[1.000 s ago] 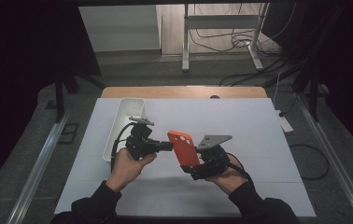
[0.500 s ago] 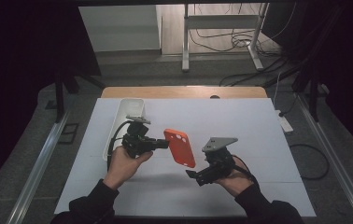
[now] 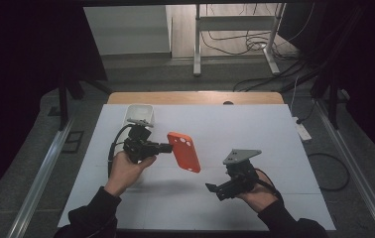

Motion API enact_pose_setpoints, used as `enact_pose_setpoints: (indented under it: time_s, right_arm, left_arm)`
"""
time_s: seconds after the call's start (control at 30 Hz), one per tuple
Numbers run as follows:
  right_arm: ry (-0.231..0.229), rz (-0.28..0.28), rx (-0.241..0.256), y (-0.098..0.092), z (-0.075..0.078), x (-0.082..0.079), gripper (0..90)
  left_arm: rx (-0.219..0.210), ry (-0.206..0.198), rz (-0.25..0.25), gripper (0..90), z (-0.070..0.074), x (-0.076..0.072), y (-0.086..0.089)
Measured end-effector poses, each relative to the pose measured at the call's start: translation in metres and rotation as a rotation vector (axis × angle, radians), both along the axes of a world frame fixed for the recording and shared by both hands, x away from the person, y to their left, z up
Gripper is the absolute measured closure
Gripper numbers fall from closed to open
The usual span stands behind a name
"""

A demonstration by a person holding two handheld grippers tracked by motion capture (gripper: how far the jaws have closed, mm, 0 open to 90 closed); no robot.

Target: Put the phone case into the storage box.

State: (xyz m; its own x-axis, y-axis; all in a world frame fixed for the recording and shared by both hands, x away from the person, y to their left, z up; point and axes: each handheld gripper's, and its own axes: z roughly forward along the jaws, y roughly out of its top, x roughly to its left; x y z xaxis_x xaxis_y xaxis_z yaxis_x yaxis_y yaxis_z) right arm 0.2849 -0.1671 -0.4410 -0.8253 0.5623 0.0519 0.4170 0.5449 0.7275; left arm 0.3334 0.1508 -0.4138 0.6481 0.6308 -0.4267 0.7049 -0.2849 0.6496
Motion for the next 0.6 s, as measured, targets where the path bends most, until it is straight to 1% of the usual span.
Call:
enact_pose_setpoints:
  time_s: [0.17,0.23,0.6]
  right_arm:
    - [-0.006,-0.010,0.004,-0.006,0.001,-0.003,0.0]
    - [-0.008,-0.025,0.003,-0.011,0.002,-0.006,0.0]
    - [-0.010,-0.060,0.003,-0.026,0.002,-0.012,0.0]
  left_arm:
    - [0.007,-0.003,0.009,89.0,0.000,0.002,0.003]
    - [0.009,-0.006,0.013,89.0,0.001,0.004,0.005]
    - [0.021,-0.008,0.036,89.0,0.002,0.009,0.011]
